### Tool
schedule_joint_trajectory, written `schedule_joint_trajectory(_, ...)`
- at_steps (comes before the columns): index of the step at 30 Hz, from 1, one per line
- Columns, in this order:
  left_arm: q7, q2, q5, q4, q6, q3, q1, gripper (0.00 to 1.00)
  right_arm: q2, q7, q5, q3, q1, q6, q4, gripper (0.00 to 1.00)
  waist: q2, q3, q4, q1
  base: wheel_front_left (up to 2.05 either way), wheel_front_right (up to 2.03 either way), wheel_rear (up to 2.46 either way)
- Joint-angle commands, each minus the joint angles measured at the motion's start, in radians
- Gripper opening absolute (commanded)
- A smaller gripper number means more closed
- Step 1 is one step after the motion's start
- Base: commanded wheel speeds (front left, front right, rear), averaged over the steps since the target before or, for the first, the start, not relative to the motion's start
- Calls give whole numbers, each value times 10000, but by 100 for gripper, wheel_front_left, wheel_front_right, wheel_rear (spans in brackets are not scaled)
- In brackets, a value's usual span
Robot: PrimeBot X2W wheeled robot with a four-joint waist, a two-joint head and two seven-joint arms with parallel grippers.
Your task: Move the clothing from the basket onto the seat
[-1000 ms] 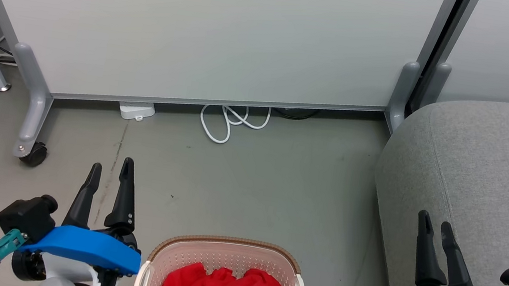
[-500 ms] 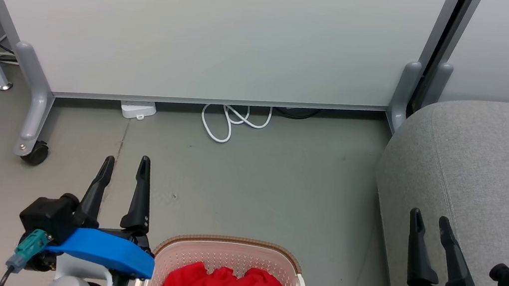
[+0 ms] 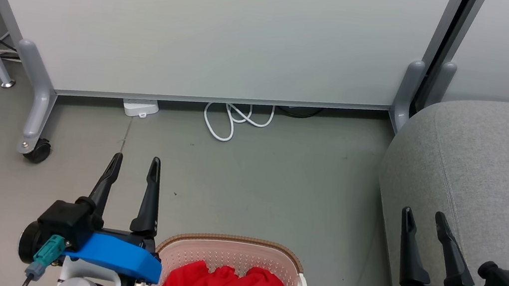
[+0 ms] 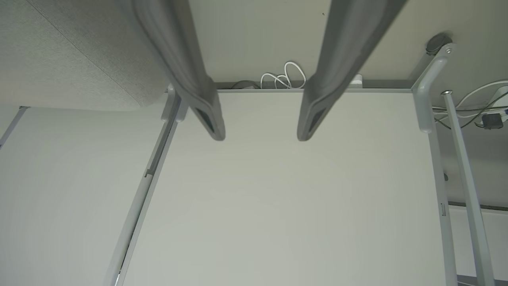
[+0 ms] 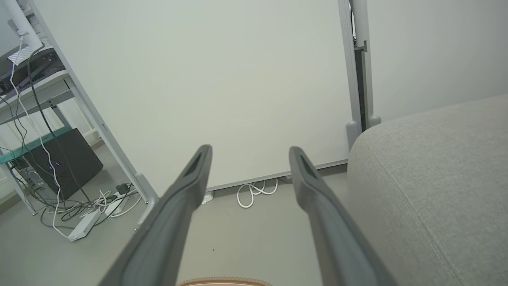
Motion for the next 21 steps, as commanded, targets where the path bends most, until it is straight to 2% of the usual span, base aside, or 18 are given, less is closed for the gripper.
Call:
schedule_joint_trajectory(1,-73,63,237,-106,33,-71,-187,100,-54,-98,-222,31,-161,20,-85,100,0,2,4,0,0,0,0)
schedule_joint_trajectory(21,-478,-71,1579,311,-176,-67,-181,100,-58,-509,-1762,139,-168,25,53,100,0,15,76,0,0,0,0)
